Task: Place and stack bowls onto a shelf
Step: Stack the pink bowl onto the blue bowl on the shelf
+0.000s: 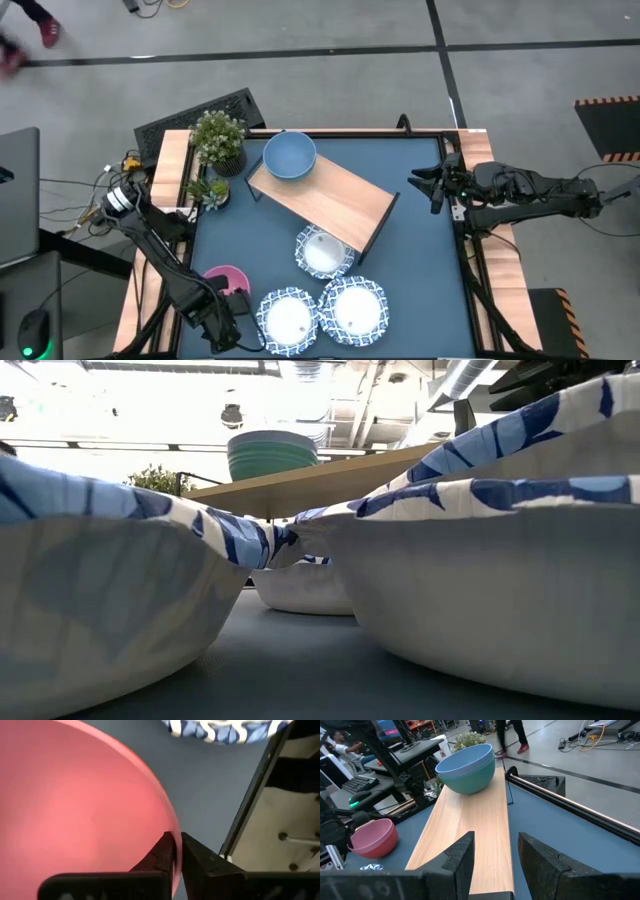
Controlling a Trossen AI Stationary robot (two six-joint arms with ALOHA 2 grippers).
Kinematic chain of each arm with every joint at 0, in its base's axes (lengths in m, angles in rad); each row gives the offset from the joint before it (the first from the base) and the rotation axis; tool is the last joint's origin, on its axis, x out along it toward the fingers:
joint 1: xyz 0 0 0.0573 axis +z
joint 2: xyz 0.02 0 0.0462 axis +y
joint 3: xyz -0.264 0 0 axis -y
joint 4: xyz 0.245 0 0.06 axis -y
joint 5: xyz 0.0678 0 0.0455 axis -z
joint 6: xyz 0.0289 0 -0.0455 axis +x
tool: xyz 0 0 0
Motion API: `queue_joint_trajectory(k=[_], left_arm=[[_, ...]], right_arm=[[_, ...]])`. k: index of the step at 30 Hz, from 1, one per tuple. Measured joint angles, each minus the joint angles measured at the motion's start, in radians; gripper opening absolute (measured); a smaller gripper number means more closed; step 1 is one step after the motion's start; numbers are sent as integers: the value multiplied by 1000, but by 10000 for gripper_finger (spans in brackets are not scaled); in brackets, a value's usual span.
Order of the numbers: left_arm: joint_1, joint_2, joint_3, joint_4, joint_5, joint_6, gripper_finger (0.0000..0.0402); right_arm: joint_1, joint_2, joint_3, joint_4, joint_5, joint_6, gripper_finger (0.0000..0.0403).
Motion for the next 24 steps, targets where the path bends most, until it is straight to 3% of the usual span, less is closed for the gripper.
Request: queue_joint_trajectory(k=[8, 16, 24], left_arm=[[1, -80, 27, -17, -37, -59, 1], [7, -154, 40, -158, -98, -134, 0], [73, -199, 121, -246, -162, -65, 0]], right_arm=[[0, 0, 0, 0, 0, 0, 177], [0, 0, 0, 0, 0, -1, 177], [0, 0, 0, 0, 0, 0, 177]])
